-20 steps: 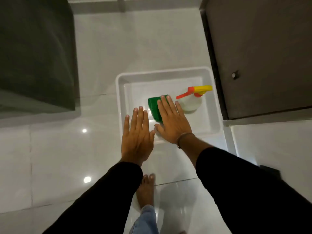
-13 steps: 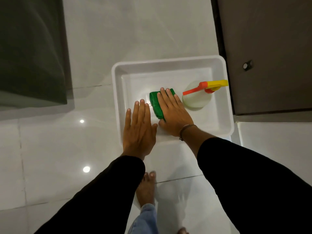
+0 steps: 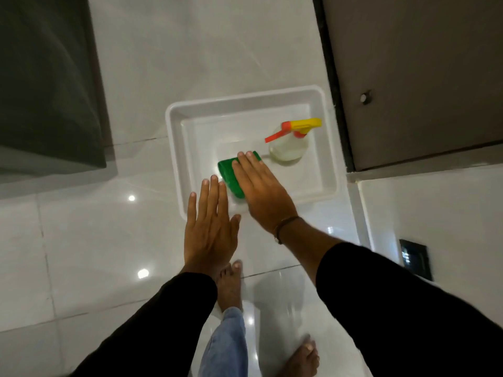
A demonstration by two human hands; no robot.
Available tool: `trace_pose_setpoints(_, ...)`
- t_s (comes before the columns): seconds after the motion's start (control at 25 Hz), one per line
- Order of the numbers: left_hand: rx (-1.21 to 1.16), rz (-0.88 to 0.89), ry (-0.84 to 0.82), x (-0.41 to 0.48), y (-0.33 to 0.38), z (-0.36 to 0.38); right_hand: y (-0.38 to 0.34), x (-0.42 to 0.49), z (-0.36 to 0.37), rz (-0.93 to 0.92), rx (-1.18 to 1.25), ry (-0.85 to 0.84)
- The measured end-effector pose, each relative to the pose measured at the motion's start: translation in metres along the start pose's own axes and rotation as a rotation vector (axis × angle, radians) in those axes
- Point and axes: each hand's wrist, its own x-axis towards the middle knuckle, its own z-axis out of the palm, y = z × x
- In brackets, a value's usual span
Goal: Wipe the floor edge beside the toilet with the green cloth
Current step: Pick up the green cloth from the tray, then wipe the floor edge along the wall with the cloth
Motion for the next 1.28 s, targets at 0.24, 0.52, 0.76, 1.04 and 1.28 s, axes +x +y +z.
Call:
trace_pose_setpoints(0.24, 0.051, 0.040, -0.088, -0.098, 0.070, 0.000, -0.026, -0.161, -0.040, 0.279, 0.161, 0.020)
trace_pose_setpoints(0.52, 0.010, 0.122, -0.134, -0.180, 0.168, 0.100, 0.009, -0.349, 0.045, 0.486, 0.211, -0.149)
trace_pose_setpoints(0.76, 0.007, 0.247, -0.179, -0.151, 0.213, 0.245, 0.113, -0.399, 0.166, 0.586, 0.159, -0.146)
trace_pose_setpoints(1.04, -0.016, 0.222, -0.086, -0.098, 0.239, 0.394, 0.244, -0.393, 0.273, 0.495, 0.020, -0.118)
trace_pose_setpoints(1.28, -0.027, 0.177, -0.025, -0.097, 0.237, 0.454, 0.263, -0.403, 0.300, 0.476, -0.020, -0.197)
